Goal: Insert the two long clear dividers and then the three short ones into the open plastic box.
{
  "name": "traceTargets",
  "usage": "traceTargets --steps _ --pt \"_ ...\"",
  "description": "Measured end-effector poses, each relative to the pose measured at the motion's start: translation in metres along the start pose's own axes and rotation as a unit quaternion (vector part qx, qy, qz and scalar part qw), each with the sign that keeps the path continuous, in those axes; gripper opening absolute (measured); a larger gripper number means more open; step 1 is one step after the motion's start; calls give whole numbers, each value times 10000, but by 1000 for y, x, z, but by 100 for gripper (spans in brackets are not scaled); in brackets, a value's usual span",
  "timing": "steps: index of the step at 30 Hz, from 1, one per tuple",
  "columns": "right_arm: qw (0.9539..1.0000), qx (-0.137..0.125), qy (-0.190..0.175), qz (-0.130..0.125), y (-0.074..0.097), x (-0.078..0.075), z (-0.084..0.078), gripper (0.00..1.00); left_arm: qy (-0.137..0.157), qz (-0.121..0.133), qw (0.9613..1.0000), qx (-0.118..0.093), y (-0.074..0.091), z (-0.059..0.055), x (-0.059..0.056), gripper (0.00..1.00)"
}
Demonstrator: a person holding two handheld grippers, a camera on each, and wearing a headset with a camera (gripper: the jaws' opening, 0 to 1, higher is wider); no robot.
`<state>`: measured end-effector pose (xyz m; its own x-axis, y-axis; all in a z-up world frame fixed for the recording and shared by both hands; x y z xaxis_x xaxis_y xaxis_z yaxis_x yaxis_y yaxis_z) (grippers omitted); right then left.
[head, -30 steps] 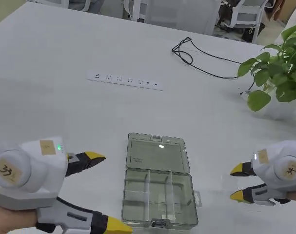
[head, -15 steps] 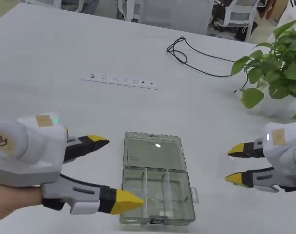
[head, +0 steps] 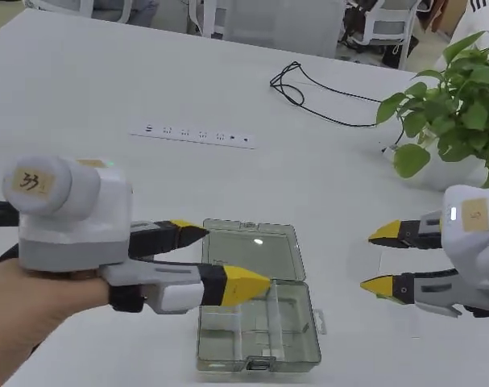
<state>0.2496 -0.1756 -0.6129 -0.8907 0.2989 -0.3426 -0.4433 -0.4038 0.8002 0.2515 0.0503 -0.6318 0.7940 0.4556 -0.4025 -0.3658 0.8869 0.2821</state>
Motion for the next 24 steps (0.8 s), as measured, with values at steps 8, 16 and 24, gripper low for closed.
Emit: traceTargets --steps 8,16,24 --pt "9999 -50 28 -116 10 9 16 33 495 -215 9985 -22 -14 7 -13 60" --pt "9996 -3 185 -232 14 18 26 33 933 -390 9948 -82 -28 9 -24 47" --pt "9994 -49 206 -263 17 23 32 33 1109 -579 9921 20 -39 7 -35 41"
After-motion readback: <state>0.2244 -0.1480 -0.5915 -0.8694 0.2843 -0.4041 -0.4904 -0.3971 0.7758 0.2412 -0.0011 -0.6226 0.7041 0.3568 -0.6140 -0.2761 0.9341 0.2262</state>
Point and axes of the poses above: the centre of the closed fingertips' face, and the gripper's own axes: y roughly backward along the fingers, x roughly to its left, z roughly out of its top, the point moved 7 cm from there along y, roughly backward along the fingers, and after that the axes turned 3 degrees about -y, right-handed, at the moved point
